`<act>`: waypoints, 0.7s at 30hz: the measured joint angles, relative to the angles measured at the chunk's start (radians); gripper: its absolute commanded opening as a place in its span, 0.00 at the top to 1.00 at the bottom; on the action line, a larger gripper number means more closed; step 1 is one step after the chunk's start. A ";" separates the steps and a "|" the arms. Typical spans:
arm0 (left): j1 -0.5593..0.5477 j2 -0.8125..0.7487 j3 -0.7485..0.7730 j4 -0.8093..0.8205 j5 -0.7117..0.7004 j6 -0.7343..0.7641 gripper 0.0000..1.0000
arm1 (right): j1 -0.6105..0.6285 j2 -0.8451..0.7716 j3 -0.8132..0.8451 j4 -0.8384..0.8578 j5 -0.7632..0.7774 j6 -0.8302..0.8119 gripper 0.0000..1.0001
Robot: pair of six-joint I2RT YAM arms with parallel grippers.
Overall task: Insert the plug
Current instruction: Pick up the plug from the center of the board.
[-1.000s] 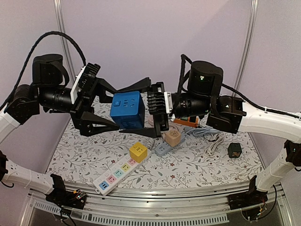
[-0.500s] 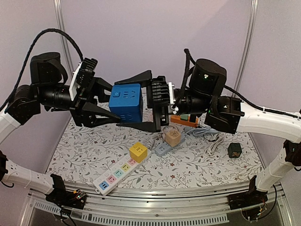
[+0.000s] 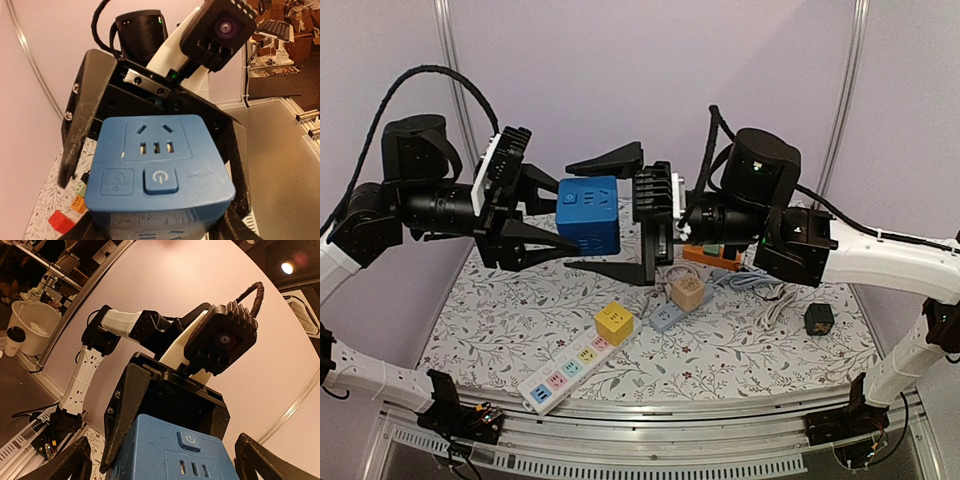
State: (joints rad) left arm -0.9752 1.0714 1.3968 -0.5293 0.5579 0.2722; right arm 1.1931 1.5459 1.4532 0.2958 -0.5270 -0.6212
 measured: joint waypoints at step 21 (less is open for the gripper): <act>0.000 -0.031 -0.072 -0.225 -0.356 0.429 1.00 | 0.006 -0.082 0.232 -0.826 0.383 0.169 0.01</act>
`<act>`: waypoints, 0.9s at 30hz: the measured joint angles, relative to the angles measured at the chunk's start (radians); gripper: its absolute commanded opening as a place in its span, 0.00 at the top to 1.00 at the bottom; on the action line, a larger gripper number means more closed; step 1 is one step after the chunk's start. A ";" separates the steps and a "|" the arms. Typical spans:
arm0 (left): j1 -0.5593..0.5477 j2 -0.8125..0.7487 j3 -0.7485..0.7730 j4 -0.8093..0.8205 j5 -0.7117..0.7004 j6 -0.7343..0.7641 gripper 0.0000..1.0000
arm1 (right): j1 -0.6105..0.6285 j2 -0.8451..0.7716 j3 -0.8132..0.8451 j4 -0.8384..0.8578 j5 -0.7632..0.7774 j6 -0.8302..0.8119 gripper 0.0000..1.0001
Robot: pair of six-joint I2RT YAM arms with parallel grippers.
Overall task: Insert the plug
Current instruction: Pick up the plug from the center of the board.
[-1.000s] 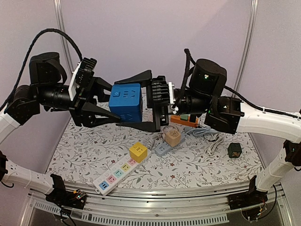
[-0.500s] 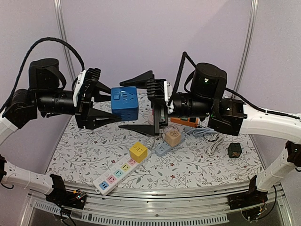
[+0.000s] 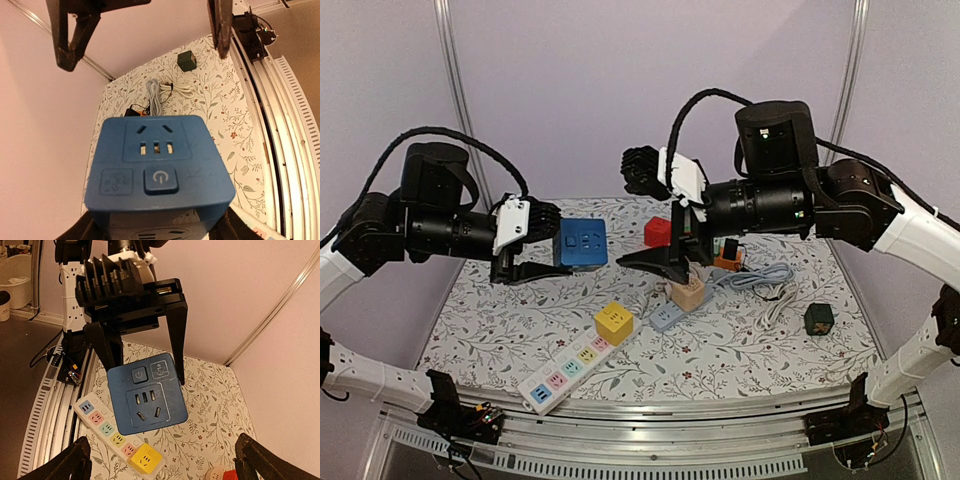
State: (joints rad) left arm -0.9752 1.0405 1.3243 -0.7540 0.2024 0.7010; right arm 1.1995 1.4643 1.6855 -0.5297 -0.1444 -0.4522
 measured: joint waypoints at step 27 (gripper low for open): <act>0.000 0.000 -0.014 -0.051 0.005 0.005 1.00 | 0.051 0.240 0.126 0.005 0.057 -0.167 0.51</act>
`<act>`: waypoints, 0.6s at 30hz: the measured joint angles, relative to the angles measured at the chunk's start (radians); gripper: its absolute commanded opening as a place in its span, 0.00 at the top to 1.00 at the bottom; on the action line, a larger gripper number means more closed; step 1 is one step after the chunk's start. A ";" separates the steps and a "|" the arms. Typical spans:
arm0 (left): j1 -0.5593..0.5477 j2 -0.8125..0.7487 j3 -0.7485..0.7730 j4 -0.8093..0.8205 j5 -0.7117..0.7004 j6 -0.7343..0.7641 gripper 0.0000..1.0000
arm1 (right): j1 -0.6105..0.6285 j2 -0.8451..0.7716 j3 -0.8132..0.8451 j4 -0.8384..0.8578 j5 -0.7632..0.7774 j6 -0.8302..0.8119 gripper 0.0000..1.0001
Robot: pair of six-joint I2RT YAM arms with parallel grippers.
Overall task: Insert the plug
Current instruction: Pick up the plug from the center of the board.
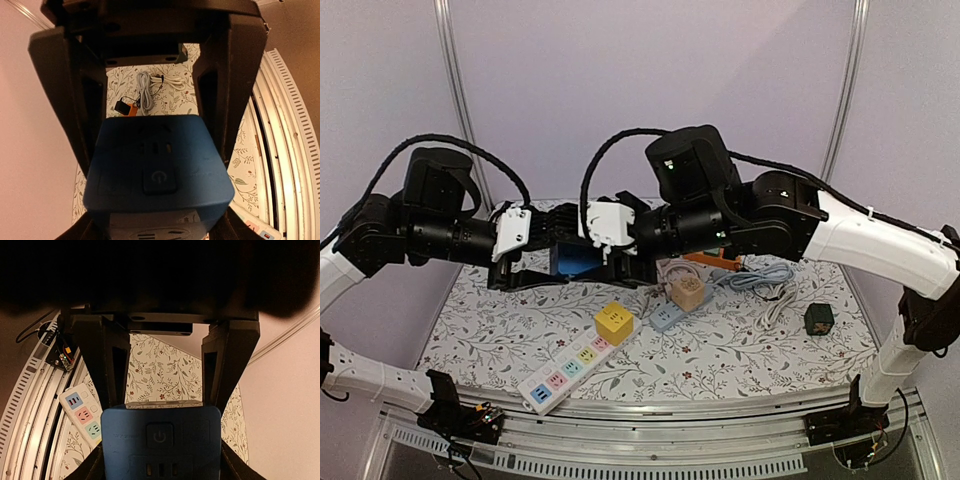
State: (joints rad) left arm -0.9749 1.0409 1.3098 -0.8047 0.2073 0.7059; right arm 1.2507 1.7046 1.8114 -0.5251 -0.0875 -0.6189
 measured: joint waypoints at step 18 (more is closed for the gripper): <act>0.087 -0.142 -0.074 0.121 -0.107 -0.088 0.00 | -0.043 0.103 0.228 -0.117 0.024 0.368 1.00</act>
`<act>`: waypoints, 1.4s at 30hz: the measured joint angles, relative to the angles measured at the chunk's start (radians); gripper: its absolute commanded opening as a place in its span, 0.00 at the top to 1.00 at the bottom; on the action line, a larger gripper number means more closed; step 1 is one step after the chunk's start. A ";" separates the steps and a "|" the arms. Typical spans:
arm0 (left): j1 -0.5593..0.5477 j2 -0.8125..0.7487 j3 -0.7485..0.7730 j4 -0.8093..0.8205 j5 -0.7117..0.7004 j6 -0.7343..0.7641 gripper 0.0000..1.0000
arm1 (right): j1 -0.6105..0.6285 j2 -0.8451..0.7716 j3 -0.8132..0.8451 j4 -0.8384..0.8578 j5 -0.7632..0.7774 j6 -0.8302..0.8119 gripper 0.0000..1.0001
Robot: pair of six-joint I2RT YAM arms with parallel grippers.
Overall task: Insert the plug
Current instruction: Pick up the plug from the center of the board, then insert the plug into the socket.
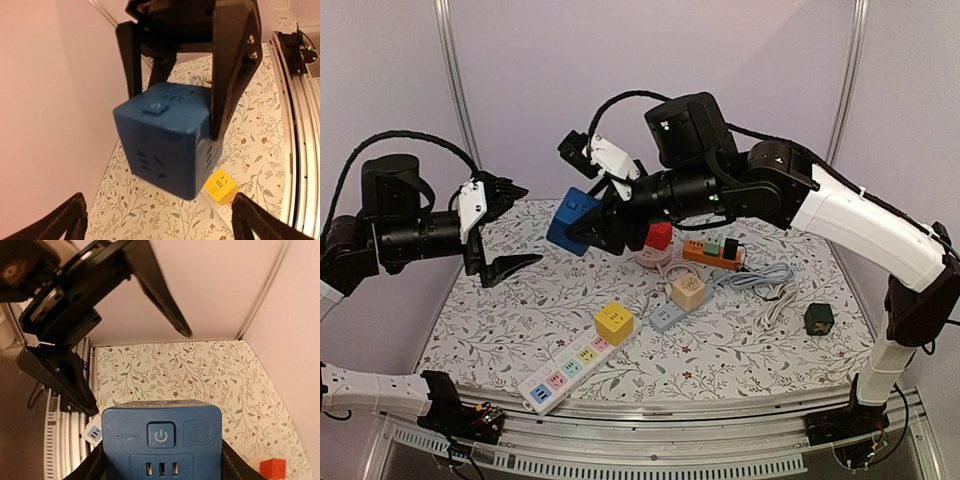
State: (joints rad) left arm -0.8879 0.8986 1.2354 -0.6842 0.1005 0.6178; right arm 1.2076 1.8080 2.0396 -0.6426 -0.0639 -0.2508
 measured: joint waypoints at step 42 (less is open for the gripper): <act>0.523 -0.016 -0.657 -0.232 -0.286 -0.151 0.00 | 0.120 0.404 -0.070 -0.135 0.262 0.658 1.00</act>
State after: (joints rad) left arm -0.3653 0.8829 0.5785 -0.9161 -0.1852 0.4667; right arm 1.3273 2.2124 1.9694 -0.7773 0.1978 0.4072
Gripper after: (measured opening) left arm 0.995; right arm 0.595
